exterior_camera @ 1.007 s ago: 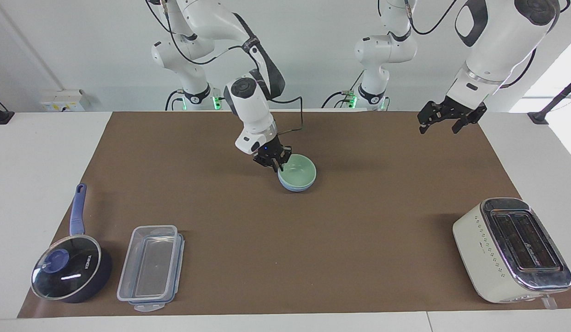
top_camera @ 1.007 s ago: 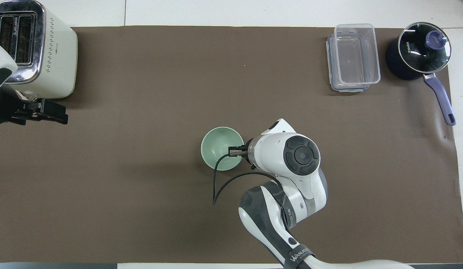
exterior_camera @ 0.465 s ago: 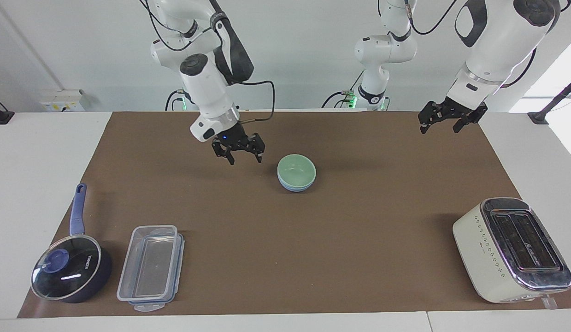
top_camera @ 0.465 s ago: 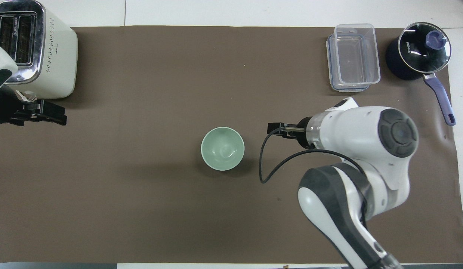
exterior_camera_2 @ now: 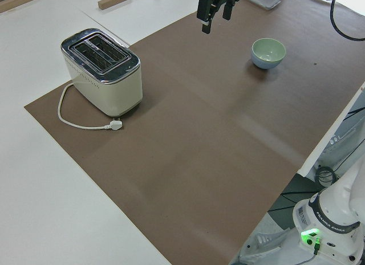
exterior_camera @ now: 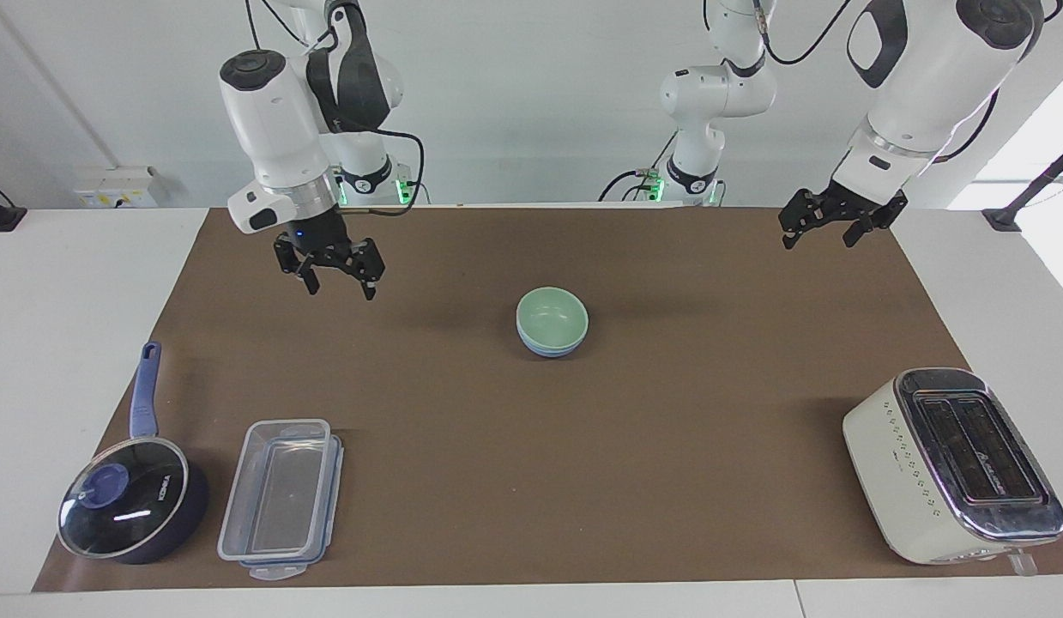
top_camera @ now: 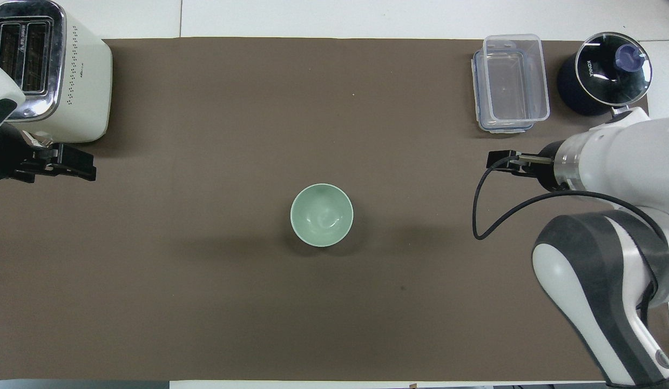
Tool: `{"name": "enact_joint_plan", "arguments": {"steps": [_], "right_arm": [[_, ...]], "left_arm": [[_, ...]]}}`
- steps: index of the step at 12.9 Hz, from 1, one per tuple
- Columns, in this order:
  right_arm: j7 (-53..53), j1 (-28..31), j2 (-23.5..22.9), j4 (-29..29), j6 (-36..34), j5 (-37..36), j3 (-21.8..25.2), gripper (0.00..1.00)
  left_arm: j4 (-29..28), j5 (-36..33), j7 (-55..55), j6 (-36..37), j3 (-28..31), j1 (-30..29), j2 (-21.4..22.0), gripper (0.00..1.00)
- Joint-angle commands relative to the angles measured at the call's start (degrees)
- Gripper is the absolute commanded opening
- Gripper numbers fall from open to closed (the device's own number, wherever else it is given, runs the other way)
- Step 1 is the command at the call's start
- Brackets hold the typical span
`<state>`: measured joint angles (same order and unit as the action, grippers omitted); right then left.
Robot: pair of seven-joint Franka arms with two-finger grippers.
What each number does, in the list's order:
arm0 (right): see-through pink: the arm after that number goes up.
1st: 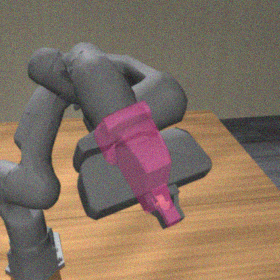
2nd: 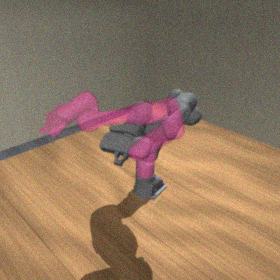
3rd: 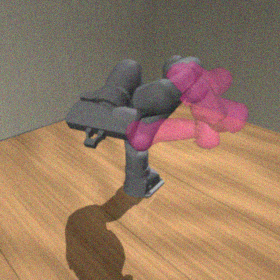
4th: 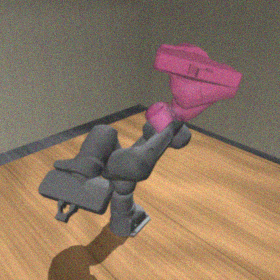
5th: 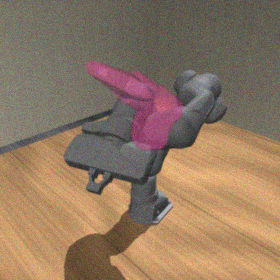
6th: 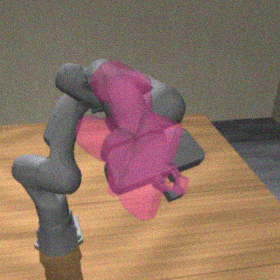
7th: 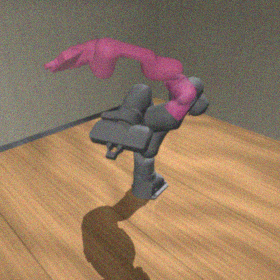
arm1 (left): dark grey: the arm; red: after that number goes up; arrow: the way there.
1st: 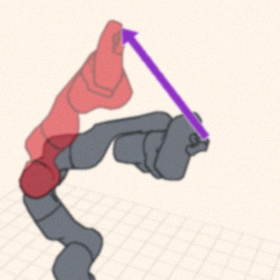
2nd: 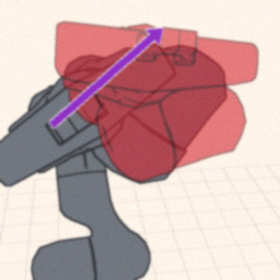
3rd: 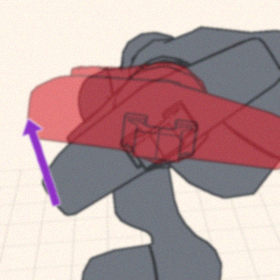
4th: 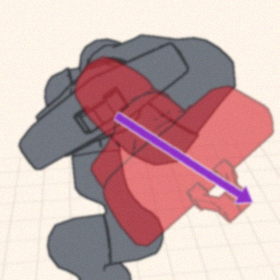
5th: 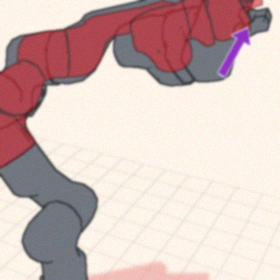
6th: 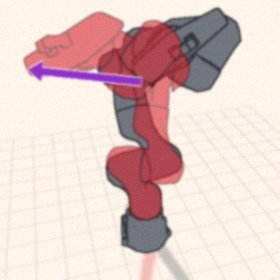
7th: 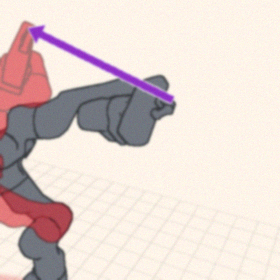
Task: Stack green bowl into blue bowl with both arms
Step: 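Open the right gripper and withdraw it from the stacked bowls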
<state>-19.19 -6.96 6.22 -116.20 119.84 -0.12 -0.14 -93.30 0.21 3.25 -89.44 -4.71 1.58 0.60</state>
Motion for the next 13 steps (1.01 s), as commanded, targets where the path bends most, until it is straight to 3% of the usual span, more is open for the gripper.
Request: {"name": "enact_joint_plan", "arguments": {"steps": [1,7,13], "right_arm": [[4.41,5.09,-1.47,6.40,-6.52,-1.46,-0.82,1.00],[8.30,8.27,-5.34,18.98,-21.21,-0.85,-0.56,1.00],[8.65,9.15,-5.43,23.20,-28.70,1.79,-0.56,1.00]], "left_arm": [[-0.83,-1.18,0.27,0.41,-0.39,-0.78,0.99,1.00],[-0.83,-1.18,0.36,0.41,-0.39,-0.78,0.99,1.00],[-0.83,-1.18,0.36,0.41,-0.39,-0.78,0.99,1.00]]}}
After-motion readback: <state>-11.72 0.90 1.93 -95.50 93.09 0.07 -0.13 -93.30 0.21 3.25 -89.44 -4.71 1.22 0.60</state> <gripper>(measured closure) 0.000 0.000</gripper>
